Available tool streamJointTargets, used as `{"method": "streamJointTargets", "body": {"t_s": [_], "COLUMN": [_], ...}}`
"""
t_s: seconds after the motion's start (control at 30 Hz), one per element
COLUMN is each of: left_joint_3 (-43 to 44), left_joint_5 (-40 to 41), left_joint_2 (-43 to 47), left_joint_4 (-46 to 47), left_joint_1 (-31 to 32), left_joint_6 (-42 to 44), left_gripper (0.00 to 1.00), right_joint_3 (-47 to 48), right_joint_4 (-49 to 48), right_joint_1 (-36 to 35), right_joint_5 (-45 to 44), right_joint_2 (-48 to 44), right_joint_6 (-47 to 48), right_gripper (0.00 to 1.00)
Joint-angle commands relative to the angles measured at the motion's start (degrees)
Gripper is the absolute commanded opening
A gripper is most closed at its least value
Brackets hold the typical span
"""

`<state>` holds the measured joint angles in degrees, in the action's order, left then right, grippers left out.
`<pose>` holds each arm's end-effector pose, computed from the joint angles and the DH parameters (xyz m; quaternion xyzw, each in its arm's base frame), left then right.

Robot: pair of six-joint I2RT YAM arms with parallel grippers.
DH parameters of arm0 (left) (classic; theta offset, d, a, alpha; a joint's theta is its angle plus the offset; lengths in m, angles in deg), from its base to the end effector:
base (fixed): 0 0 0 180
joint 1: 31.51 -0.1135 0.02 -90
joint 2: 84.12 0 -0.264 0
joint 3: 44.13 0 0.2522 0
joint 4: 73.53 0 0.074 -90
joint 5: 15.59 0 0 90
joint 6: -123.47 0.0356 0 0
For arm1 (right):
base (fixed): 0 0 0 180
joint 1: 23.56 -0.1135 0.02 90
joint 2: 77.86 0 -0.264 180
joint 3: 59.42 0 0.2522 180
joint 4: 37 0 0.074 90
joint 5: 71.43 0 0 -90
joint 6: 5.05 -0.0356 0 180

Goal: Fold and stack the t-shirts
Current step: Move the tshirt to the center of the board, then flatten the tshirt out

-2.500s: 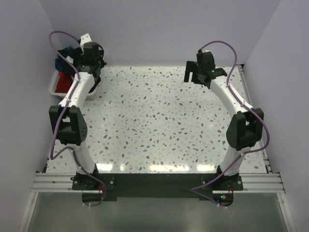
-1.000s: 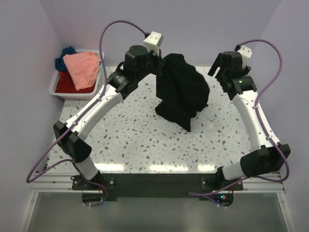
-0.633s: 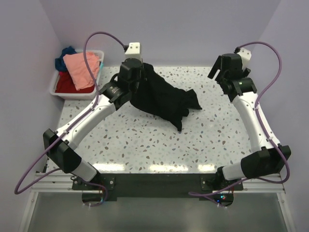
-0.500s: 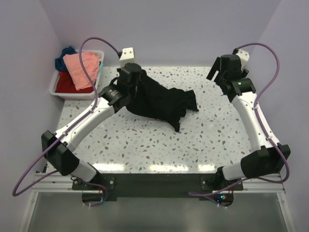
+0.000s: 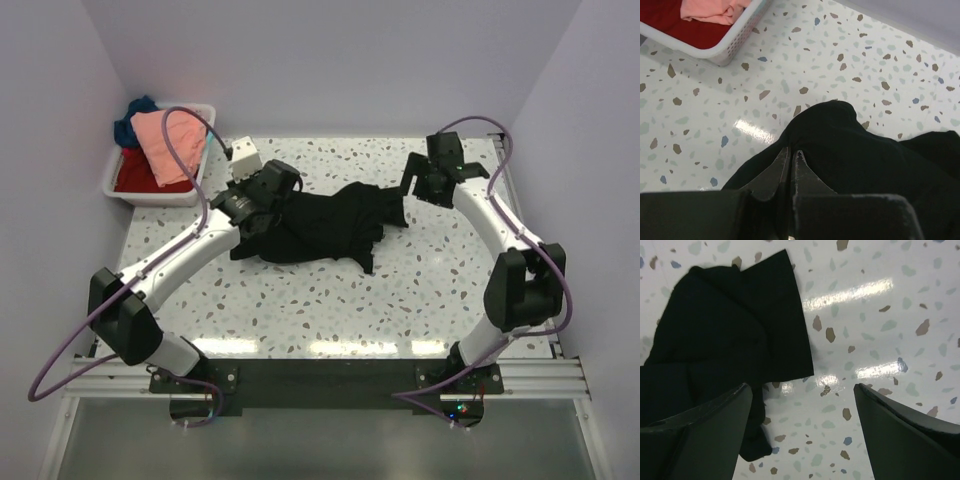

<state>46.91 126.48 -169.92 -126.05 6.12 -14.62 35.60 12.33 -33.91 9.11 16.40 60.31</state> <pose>0.2681 -0.1712 0.3294 -0.2355 0.8188 0.0770 0.5179 0.3591 0.0596 0.2983 0.1449 0.9213 0.0324 0.3594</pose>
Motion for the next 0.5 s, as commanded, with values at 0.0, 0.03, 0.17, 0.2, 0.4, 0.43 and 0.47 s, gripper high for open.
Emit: {"method": "streamJointTargets", "body": {"t_s": [0.0, 0.03, 0.17, 0.2, 0.4, 0.43, 0.47], "left_joint_3": [1.12, 1.21, 1.91, 1.91, 0.86, 0.60, 0.25], "left_joint_5": [7.87, 8.13, 8.66, 8.40, 5.24, 4.88, 3.92], "left_joint_2": [5.64, 5.90, 6.35, 6.52, 6.26, 6.26, 6.08], "left_joint_4": [0.26, 0.62, 1.50, 1.93, 4.04, 4.13, 4.22], "left_joint_1": [-0.19, -0.19, -0.36, -0.45, -1.68, -2.11, -2.38], "left_joint_6": [-2.54, -2.01, -0.42, 0.36, 2.65, 2.57, 2.48], "left_gripper": [0.00, 0.00, 0.00, 0.00, 0.00, 0.00, 0.00], "right_joint_3": [-0.75, -0.48, 0.13, -0.21, 1.27, 1.89, 2.59], "right_joint_4": [-2.96, -2.79, -2.79, -3.14, -4.11, -3.85, -3.50], "right_joint_1": [0.07, 0.07, 0.15, 0.07, -1.34, -2.73, -3.36], "right_joint_5": [5.23, 5.67, 7.95, 8.74, 13.49, 13.06, 12.10], "right_joint_2": [1.54, 3.11, 6.63, 7.25, 13.14, 13.75, 15.15], "right_joint_6": [-2.77, -3.04, -4.36, -4.45, -2.87, -1.65, -0.85], "right_gripper": [0.85, 0.84, 0.84, 0.84, 0.78, 0.77, 0.77]}}
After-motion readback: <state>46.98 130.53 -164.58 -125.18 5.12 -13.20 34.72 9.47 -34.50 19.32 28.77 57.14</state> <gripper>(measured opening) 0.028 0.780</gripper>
